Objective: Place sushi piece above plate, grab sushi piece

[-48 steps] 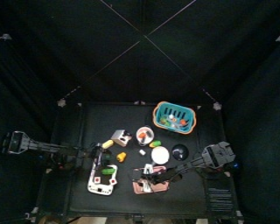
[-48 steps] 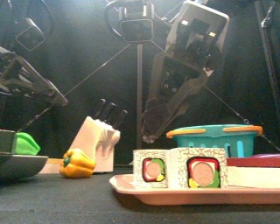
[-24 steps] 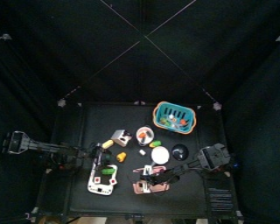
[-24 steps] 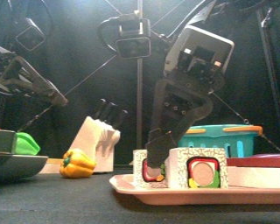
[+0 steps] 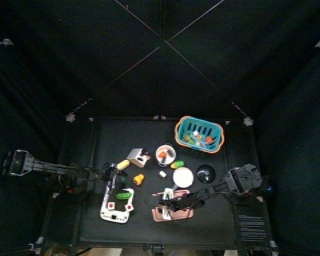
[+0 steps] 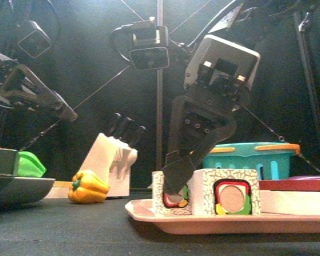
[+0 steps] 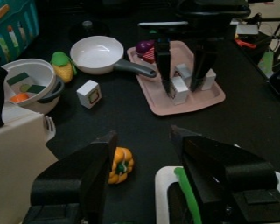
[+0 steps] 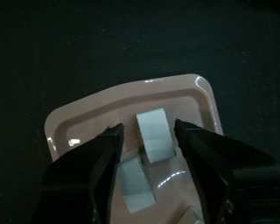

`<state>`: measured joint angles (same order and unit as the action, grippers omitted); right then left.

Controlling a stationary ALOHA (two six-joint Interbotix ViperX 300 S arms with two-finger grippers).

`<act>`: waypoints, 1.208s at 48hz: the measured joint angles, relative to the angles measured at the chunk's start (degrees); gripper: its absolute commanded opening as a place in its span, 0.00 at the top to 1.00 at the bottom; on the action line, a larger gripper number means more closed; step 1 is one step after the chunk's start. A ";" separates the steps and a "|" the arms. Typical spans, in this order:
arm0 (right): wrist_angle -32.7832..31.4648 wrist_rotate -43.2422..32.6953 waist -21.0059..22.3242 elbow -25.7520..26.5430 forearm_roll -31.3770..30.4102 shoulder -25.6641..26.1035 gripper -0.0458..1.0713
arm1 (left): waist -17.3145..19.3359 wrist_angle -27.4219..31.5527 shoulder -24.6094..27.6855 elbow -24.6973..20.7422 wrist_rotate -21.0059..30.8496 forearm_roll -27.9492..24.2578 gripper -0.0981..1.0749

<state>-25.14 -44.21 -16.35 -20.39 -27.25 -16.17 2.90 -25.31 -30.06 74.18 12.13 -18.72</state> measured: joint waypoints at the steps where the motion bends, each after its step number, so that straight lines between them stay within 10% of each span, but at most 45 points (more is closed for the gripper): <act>1: 0.09 0.00 0.09 0.09 0.00 -0.09 0.26 | 0.00 0.00 0.00 0.00 0.00 0.00 0.16; 15: 0.09 0.00 0.70 0.35 -0.09 -0.35 0.45 | 0.00 0.00 0.00 0.00 0.00 0.00 0.16; 58: -0.53 0.00 1.49 0.97 -0.18 0.88 0.46 | 0.00 0.00 0.00 -0.09 0.00 0.00 0.16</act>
